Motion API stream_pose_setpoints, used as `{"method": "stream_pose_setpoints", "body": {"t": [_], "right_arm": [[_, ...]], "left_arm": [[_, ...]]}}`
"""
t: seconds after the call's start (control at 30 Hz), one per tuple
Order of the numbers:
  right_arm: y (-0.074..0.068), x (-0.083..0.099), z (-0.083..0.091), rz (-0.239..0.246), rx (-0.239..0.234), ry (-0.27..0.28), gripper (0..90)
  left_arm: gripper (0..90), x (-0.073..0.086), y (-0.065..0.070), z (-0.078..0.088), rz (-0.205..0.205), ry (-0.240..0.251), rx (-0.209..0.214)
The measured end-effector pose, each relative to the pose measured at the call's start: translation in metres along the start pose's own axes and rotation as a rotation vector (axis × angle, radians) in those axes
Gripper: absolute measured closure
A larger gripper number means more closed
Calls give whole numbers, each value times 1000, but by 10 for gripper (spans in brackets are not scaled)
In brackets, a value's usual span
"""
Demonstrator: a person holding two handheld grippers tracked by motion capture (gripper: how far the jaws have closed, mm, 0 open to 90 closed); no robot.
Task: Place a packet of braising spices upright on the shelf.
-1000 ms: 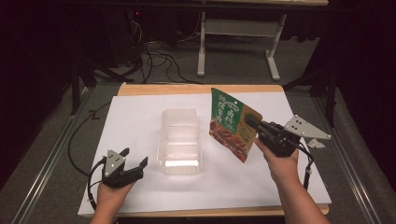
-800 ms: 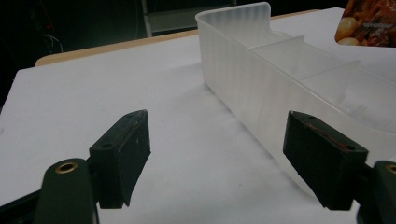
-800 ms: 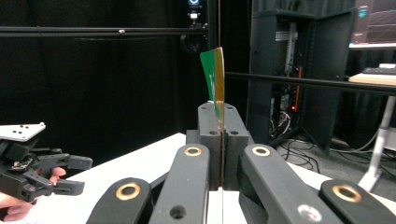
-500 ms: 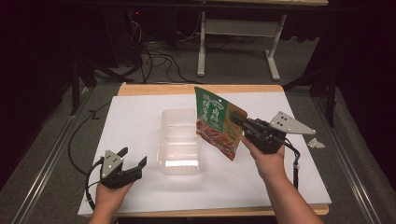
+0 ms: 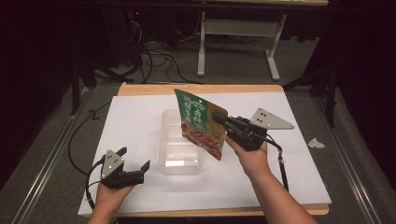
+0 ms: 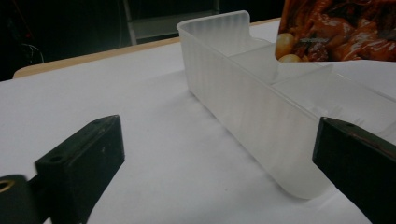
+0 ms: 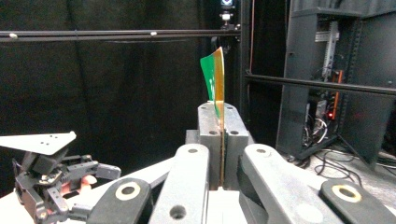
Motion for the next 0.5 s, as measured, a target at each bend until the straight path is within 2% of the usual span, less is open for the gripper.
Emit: {"method": "stream_pose_setpoints", "body": {"t": [0.1,0.5], "right_arm": [[-4,1,-9,-3,-18,-4,900],[-24,1,-32,-5,-79,4,900]], "left_arm": [[0,0,1,0,-6,3,7],[0,0,4,0,-29,2,19]]}}
Point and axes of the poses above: each handheld gripper's, and its own axes: z roughly backward along the jaws, x roughly out of its underside, y roughly to its right, the point moved 2 cm from there along -z, roughly forward along the jaws, and after that the axes turned 10 degrees about -y, right-handed, at the moved point
